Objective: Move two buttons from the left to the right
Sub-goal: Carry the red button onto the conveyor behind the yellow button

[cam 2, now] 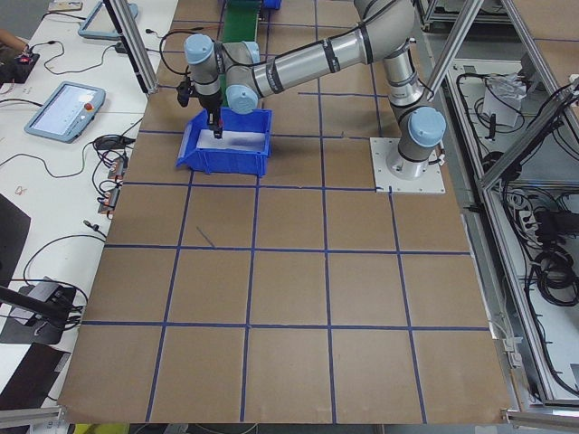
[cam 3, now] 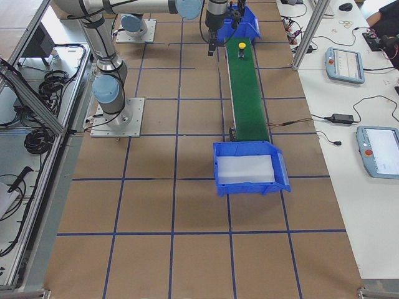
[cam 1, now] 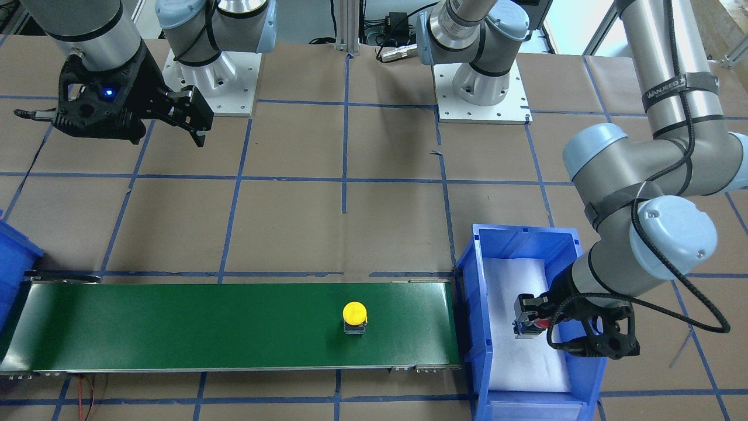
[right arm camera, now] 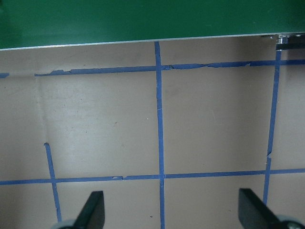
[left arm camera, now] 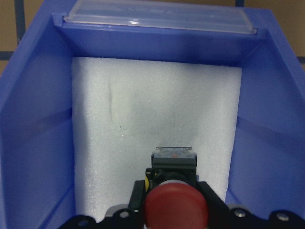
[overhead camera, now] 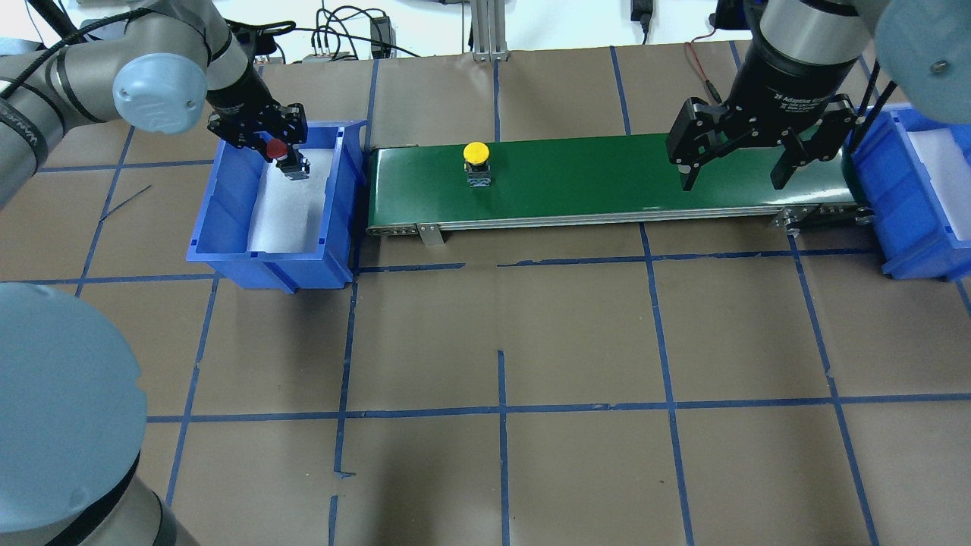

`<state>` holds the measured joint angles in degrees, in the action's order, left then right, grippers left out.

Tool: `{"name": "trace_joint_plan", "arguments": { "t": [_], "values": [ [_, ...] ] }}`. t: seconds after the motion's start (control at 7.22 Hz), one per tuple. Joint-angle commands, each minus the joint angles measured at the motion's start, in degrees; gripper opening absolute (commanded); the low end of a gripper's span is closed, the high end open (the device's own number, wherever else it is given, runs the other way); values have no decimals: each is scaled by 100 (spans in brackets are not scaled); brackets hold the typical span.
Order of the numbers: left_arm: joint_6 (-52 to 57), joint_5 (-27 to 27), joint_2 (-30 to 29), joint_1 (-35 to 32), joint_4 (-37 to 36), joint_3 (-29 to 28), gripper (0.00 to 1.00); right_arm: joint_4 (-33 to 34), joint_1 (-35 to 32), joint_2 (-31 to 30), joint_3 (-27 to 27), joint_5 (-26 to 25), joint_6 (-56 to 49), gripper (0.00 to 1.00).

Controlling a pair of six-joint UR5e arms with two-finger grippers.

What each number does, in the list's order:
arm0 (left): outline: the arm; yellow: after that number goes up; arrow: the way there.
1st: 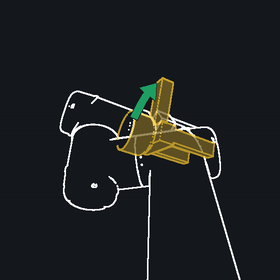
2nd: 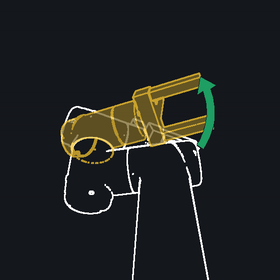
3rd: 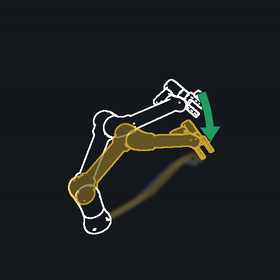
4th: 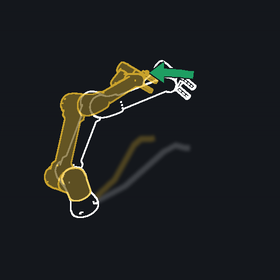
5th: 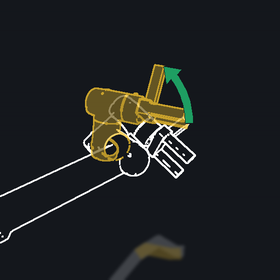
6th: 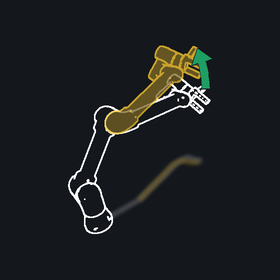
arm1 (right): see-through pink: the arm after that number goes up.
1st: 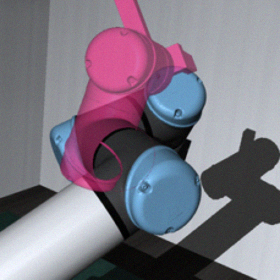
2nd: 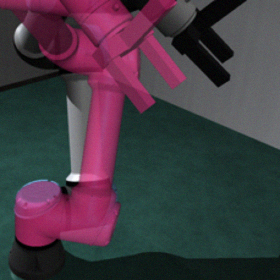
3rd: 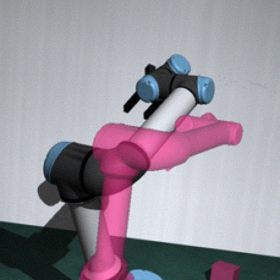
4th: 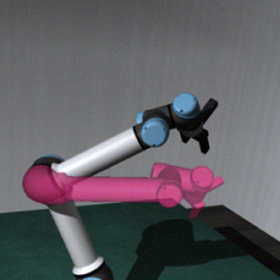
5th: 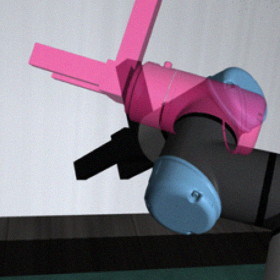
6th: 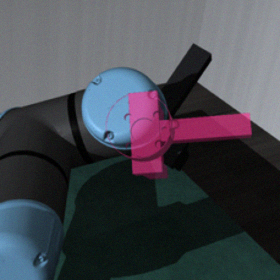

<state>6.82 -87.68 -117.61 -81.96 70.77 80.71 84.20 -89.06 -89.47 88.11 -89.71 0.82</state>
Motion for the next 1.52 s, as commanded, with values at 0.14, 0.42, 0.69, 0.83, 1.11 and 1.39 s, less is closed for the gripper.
{"name": "trace_joint_plan", "arguments": {
  "t": [0.14,0.42,0.69,0.83,1.11,1.39],
  "values": [
    [-338,67,685,-239,497,5,25,-9,72,9,-65,-3,-46,100],
    [-1101,232,705,-863,333,-12,23,-17,116,9,-196,-29,-240,100],
    [-1560,471,487,-1407,-17,23,23,52,134,44,-311,-214,-231,100],
    [-1596,384,198,-1584,-367,23,23,114,134,61,-338,-231,-223,100],
    [-1614,252,37,-1604,-380,76,23,864,99,166,-251,-232,-153,100],
    [-1622,-73,-77,-1604,-388,85,25,1142,134,237,-189,-258,-213,100]
  ]
}}
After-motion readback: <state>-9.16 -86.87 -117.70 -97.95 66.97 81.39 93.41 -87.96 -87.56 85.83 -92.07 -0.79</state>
